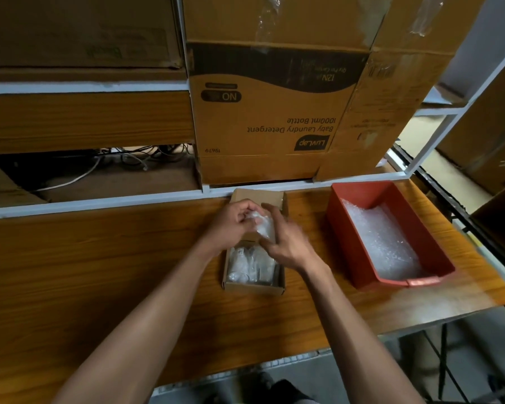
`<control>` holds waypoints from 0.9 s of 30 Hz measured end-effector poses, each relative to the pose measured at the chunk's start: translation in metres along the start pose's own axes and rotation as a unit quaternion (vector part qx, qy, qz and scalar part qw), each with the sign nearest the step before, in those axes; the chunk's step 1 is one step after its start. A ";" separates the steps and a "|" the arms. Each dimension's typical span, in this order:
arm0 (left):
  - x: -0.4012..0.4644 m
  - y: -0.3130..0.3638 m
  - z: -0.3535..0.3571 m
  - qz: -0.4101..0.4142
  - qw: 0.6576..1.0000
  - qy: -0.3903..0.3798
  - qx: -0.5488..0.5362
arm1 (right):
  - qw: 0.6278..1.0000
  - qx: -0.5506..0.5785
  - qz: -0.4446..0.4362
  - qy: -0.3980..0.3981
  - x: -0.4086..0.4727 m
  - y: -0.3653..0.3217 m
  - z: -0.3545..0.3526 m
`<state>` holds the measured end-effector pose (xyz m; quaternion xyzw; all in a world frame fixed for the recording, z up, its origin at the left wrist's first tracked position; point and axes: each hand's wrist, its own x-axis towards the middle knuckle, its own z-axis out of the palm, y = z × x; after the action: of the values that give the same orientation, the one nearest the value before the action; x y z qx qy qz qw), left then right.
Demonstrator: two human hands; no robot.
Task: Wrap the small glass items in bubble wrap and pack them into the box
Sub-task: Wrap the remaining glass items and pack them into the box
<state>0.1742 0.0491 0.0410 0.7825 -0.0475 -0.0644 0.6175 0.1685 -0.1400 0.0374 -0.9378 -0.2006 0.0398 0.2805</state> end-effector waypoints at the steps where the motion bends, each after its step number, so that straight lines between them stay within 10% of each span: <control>1: 0.002 0.002 -0.001 0.004 1.000 0.001 0.003 | 1.000 0.005 -0.004 -0.005 0.001 0.004 0.002; 17: 0.020 0.001 0.025 -0.014 0.996 0.041 -0.072 | 0.961 0.260 0.041 -0.085 -0.003 0.063 -0.050; 27: 0.013 -0.008 0.028 -0.020 1.000 -0.001 -0.017 | 0.973 0.208 0.026 -0.100 0.009 0.064 -0.037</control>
<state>0.1825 0.0217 0.0267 0.7727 -0.0309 -0.0783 0.6292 0.2065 -0.2040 0.0338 -0.8550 -0.1909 0.1817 0.4466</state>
